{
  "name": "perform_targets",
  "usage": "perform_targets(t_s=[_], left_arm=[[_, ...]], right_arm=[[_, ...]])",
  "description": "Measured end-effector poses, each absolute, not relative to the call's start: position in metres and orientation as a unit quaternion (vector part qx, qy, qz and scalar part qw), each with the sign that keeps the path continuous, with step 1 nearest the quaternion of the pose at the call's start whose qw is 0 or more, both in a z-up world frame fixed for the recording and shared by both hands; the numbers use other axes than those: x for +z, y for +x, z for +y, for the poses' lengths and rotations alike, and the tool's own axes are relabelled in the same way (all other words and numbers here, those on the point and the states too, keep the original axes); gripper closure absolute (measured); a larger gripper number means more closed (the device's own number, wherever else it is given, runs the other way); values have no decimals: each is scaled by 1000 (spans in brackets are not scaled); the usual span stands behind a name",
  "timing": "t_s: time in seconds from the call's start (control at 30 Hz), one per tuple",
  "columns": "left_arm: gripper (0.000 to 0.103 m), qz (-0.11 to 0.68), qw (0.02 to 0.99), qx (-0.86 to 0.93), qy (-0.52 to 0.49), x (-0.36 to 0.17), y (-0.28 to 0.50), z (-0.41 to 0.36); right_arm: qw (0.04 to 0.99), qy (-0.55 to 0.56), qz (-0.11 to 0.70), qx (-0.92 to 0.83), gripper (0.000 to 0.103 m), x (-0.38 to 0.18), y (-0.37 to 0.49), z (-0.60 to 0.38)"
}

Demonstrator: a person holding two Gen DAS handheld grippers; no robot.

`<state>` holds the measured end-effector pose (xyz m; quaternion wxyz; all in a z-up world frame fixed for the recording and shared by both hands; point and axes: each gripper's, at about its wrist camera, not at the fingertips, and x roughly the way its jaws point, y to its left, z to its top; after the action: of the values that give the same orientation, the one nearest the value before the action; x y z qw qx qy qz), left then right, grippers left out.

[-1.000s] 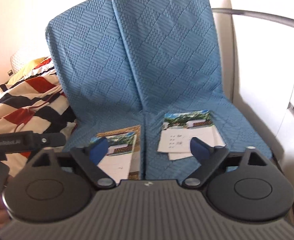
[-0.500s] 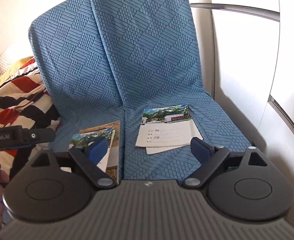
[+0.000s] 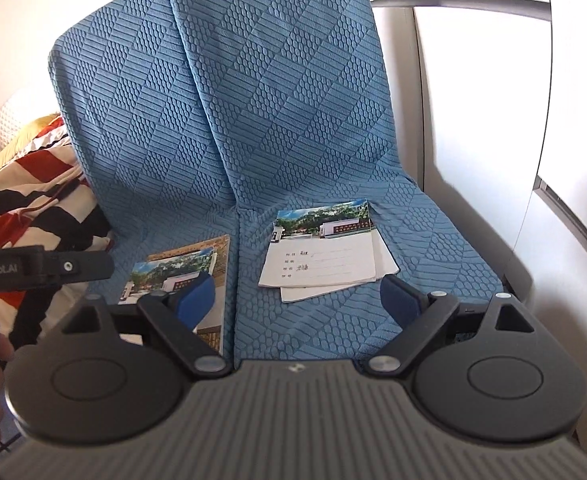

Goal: Organize objects

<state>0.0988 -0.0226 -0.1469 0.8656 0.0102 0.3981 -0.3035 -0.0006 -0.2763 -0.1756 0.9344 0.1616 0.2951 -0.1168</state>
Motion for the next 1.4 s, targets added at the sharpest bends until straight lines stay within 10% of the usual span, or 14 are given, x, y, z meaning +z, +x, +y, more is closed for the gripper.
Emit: perform_targets(t_s=[1.13, 1.4], left_arm=[[5, 466, 832, -301, -4, -225, 168, -103], [8, 487, 822, -296, -9, -245, 187, -127]], right_arm=[[900, 248, 268, -237, 13, -276, 62, -353], [891, 271, 263, -252, 32, -300, 87, -365]])
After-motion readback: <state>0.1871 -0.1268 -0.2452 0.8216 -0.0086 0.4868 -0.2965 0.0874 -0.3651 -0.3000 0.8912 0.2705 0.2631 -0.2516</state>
